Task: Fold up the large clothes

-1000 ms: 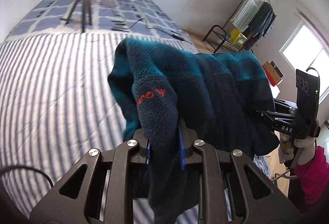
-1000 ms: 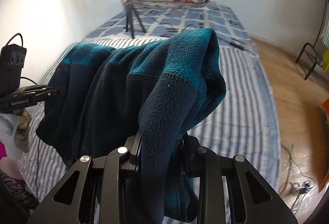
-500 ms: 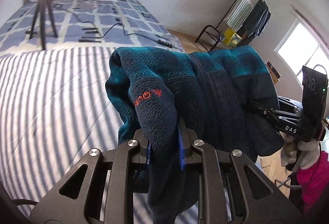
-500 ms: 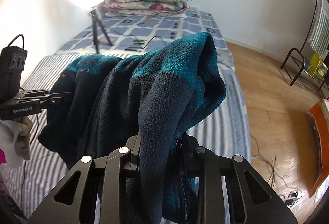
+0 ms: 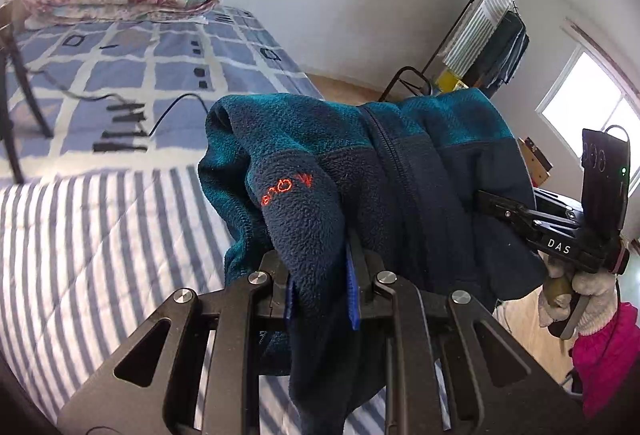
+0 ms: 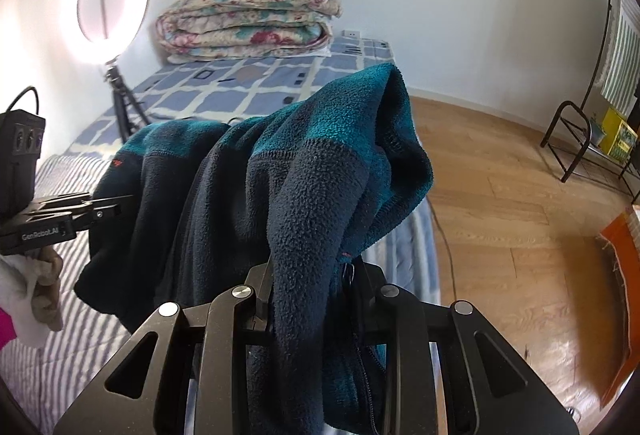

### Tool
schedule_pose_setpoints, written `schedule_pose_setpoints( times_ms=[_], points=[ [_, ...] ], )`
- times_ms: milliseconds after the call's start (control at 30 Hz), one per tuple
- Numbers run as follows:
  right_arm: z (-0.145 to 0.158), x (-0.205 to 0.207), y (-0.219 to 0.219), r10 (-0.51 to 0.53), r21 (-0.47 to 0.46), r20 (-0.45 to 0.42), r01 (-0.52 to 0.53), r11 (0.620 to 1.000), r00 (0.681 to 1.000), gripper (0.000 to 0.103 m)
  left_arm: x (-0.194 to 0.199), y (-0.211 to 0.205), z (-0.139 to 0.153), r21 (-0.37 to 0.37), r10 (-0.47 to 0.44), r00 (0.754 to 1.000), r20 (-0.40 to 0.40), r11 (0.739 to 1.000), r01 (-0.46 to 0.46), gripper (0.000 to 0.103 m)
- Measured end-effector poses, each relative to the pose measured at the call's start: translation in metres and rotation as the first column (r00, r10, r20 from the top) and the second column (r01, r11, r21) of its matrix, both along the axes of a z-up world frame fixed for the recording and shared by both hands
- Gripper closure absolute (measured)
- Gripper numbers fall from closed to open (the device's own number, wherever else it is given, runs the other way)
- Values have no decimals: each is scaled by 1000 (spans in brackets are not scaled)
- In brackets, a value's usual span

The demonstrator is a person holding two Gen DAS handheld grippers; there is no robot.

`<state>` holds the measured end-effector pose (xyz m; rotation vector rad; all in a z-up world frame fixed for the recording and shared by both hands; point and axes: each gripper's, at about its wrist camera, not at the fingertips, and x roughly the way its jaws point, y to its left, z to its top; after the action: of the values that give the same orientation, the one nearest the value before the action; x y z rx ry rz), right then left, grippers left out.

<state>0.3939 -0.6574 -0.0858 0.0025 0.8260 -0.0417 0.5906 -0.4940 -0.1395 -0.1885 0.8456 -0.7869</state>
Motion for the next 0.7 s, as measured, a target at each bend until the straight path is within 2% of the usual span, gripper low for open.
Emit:
schedule_pose_setpoints(
  times_ms=[233, 467, 567, 633, 700],
  points=[
    [-18, 28, -30, -12, 5, 9, 12, 1000, 1000, 78, 32, -35, -22, 21, 29, 999, -15, 999, -29, 85],
    [-47, 40, -51, -40, 40, -22, 41, 998, 999, 77, 41, -44, -41, 69, 55, 998, -7, 996, -54, 85],
    [-59, 45, -64, -72, 39, -65, 75, 996, 995, 72, 45, -44, -46, 98, 74, 997, -4, 992, -73, 80],
    [-66, 45, -71, -113, 0, -90, 113, 994, 990, 65, 46, -40, -46, 109, 92, 996, 11, 990, -93, 78],
    [-71, 43, -79, -178, -36, -107, 175, 984, 978, 59, 45, -35, -47, 126, 113, 993, 33, 985, -116, 66]
  ],
)
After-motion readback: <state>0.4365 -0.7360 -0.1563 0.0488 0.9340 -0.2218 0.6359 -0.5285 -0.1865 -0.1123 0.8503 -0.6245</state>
